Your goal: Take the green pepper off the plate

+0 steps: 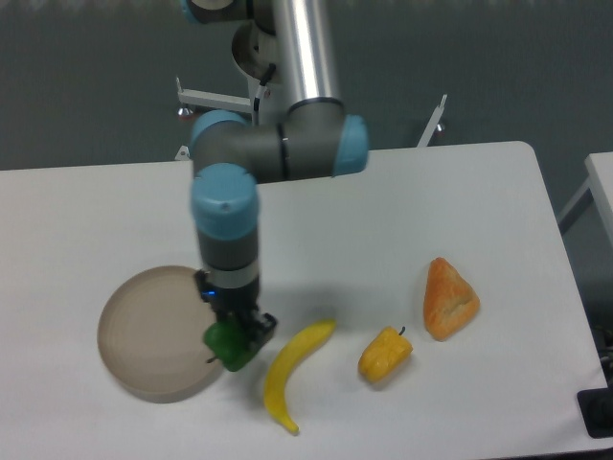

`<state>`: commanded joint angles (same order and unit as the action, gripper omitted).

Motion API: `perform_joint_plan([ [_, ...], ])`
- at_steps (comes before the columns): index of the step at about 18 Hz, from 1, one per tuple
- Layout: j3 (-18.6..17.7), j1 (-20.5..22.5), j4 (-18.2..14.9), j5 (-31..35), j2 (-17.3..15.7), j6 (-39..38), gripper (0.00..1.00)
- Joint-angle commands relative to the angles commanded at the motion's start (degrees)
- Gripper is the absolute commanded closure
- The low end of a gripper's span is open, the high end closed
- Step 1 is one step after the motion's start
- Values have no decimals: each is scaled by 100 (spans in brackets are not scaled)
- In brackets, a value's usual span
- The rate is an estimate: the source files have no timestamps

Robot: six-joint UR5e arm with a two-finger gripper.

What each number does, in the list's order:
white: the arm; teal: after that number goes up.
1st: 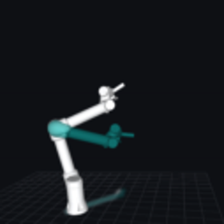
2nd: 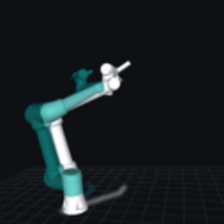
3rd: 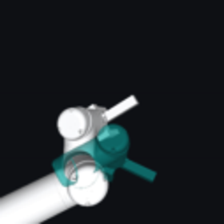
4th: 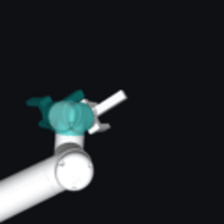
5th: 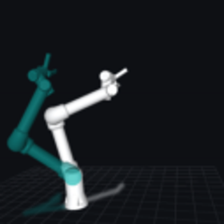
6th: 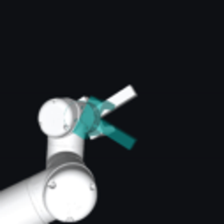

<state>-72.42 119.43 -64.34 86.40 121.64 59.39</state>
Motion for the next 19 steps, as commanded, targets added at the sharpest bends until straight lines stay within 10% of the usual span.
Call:
perform_joint_plan([
  [6,-61,695,-9,-9,-114,810,63],
  [19,-35,836,-26,-9,-132,951,63],
])
